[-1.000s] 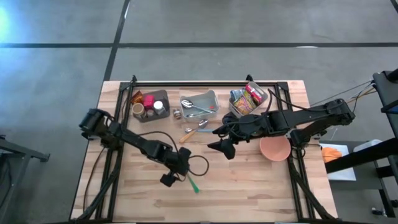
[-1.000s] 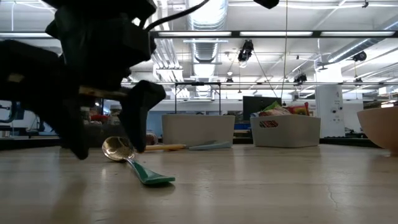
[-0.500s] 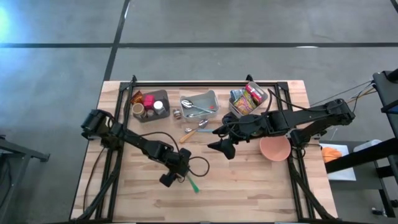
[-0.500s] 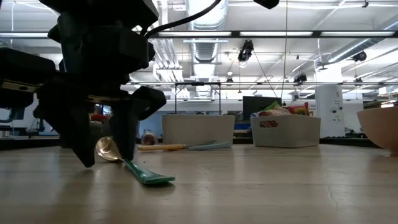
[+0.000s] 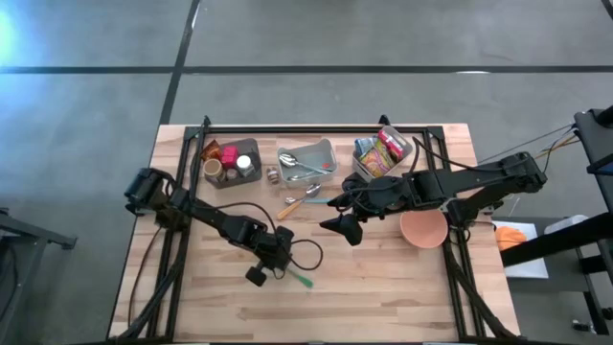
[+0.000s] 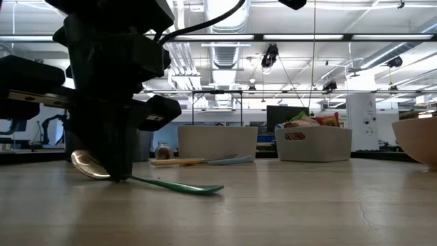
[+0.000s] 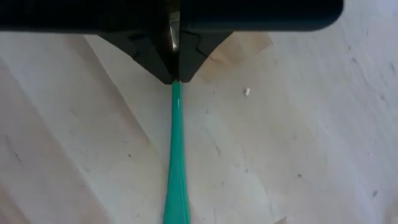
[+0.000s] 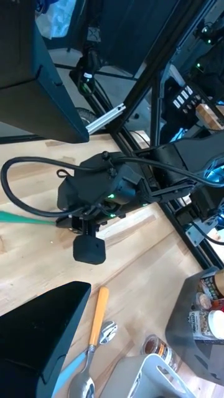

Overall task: Pick & Place Food Item
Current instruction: Put the green spoon into the right gray bin

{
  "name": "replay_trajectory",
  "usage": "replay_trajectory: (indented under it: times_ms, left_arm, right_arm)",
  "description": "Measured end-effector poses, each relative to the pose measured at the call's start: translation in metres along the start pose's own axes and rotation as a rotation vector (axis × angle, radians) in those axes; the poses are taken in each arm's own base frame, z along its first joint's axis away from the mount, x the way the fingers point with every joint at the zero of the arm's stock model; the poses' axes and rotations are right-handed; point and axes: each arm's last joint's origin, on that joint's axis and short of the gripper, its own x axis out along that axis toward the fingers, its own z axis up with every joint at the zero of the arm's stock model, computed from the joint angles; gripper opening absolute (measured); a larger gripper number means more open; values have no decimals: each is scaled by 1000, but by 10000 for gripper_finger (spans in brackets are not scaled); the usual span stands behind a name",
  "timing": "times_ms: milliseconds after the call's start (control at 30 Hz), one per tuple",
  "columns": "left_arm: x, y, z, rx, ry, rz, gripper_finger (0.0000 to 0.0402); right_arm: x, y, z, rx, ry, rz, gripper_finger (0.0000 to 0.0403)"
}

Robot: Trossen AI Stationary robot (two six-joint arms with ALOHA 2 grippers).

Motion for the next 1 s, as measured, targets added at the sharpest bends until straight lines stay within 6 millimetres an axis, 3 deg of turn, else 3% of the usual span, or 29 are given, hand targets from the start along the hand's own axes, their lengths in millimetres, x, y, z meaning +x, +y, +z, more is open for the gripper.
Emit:
replay_trajectory:
  times_ms: [333, 633, 867, 1000]
  left_arm:
    - [-18, 1, -5, -177, 39, -41, 2]
    - [-76, 25, 4, -476, -196, -134, 1]
    - [-120, 55, 0, -902, -376, -275, 0]
    - [-132, 72, -4, -1095, -418, -371, 0]
  right_arm:
    - [0, 2, -2, -50, 60, 68, 377]
    - [-3, 13, -12, -390, 67, 119, 377]
    - [-4, 15, -13, -527, 21, 61, 377]
    - [1, 15, -15, -625, 24, 49, 377]
